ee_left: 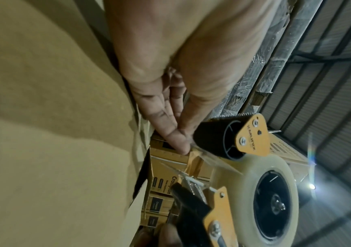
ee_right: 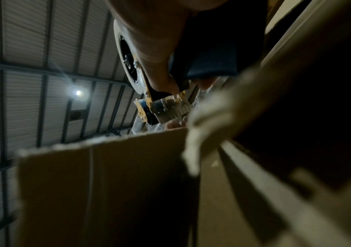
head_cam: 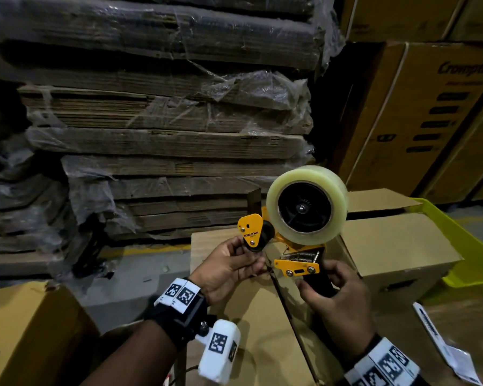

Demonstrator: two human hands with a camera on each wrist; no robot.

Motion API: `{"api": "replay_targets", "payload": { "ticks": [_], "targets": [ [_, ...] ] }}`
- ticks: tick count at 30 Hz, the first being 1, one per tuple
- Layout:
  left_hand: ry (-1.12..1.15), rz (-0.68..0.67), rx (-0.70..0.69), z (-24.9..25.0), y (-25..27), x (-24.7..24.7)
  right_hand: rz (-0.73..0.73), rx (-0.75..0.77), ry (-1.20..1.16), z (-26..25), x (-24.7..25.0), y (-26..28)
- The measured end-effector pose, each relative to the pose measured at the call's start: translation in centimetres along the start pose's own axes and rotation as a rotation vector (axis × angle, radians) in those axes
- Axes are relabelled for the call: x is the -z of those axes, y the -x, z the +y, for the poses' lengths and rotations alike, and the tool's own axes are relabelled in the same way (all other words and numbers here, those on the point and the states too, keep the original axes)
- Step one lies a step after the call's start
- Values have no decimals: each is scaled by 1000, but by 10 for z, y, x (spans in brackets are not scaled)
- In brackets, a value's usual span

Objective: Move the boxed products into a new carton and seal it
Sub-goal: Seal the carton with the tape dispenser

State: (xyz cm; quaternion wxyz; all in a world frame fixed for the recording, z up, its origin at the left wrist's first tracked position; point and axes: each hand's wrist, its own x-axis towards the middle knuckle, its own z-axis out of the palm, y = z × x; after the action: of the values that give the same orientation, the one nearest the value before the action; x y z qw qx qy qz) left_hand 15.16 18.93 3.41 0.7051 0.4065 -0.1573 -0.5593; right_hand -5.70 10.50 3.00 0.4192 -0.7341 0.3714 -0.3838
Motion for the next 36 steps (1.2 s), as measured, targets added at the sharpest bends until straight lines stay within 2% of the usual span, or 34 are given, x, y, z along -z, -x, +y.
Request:
{"api": "replay_targets", "payload": {
  "ticks": [6, 9, 14, 18, 25, 36],
  "targets": [
    [0, -31, -26, -2, 1, 1, -73, 83, -5, -7, -1, -1],
    [-32, -55, -20, -2, 0, 0, -160, 120, -105, -8, -1, 1],
    [-36, -54, 6, 0, -2, -2, -297, 14, -228, -16, 8, -3],
    [-9, -30, 27, 2, -2, -6, -279, -75, -200, -12, 9, -13],
    [14, 30, 125, 4, -5, -8, -297, -227, -290, -18, 7, -20],
    [22, 71, 136, 4, -8, -11, -243, -192, -356, -13, 9, -17]
  ]
}}
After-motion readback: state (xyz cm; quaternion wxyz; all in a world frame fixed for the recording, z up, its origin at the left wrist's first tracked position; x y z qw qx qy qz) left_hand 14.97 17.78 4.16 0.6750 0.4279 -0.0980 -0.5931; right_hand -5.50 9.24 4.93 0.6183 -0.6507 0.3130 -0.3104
